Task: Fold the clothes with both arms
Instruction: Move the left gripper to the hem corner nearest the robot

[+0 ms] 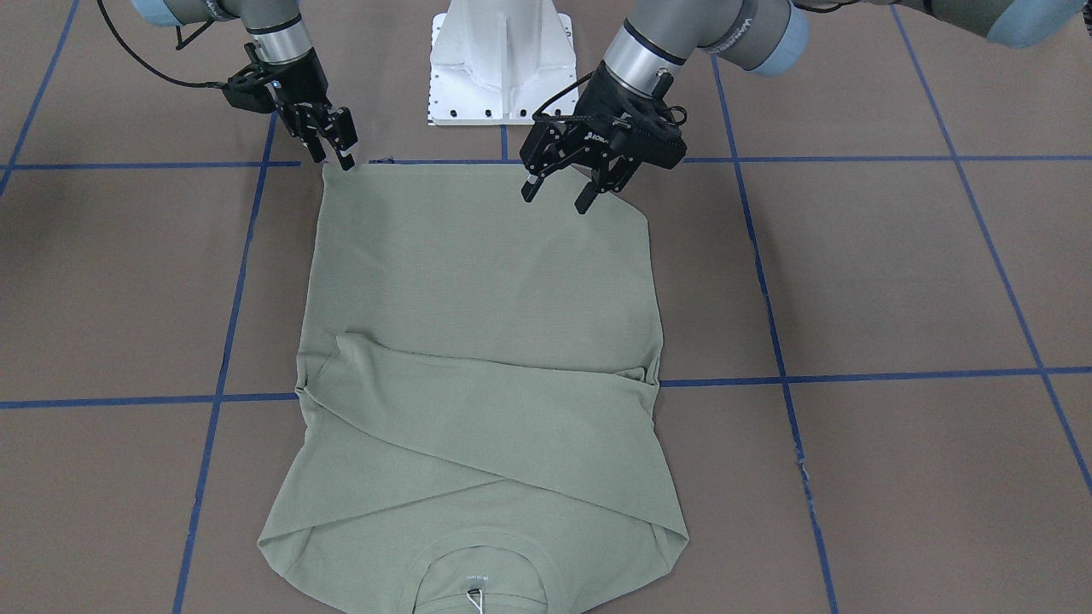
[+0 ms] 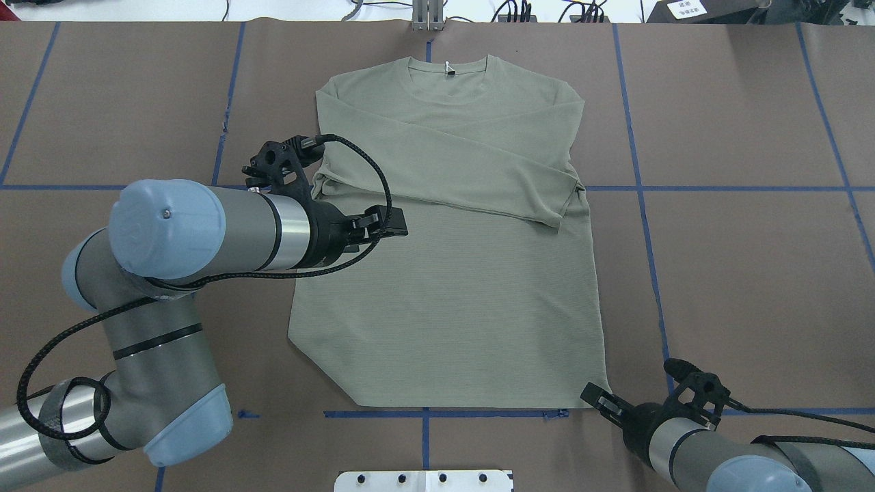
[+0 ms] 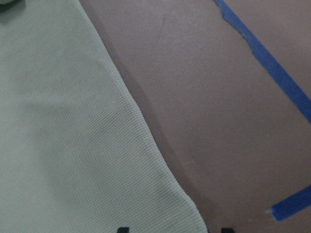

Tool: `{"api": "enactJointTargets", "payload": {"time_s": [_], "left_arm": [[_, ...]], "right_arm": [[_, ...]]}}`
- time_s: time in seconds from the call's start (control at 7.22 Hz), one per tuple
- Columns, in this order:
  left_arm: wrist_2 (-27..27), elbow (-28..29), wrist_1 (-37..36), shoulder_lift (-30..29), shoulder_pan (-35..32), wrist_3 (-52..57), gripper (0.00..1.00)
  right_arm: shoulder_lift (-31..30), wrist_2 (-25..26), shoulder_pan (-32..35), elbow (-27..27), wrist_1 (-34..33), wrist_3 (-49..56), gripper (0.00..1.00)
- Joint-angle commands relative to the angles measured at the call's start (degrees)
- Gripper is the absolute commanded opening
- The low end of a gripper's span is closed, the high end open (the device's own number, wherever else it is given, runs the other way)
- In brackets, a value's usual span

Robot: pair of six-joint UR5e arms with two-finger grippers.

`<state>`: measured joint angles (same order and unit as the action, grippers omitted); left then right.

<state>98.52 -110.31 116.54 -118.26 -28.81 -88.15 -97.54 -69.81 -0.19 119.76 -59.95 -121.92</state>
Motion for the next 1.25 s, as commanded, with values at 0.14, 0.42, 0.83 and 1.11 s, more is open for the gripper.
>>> {"api": "enactJointTargets", "payload": {"time_s": [0.14,0.42,0.83,1.11], "left_arm": [[0.0,-0.9,0.0,0.8,0.0,0.0,0.85],[0.0,-1.0,0.0,0.8,-0.1,0.0,0.85],[0.0,-1.3,0.0,1.4,-0.1,0.0,0.85],[0.2,-1.5,-0.2,1.6,-0.2,-6.1,0.85]], "right_arm": [[-1.0,0.0,0.2,-0.1,-0.1,0.0,0.50],[-1.0,0.0,0.1,-0.1,-0.1,0.0,0.43],[-1.0,-0.1,0.0,-0.5,-0.1,-0.1,0.01],[-0.9,-0.3,-0.1,0.6,0.0,-0.1,0.00]]}}
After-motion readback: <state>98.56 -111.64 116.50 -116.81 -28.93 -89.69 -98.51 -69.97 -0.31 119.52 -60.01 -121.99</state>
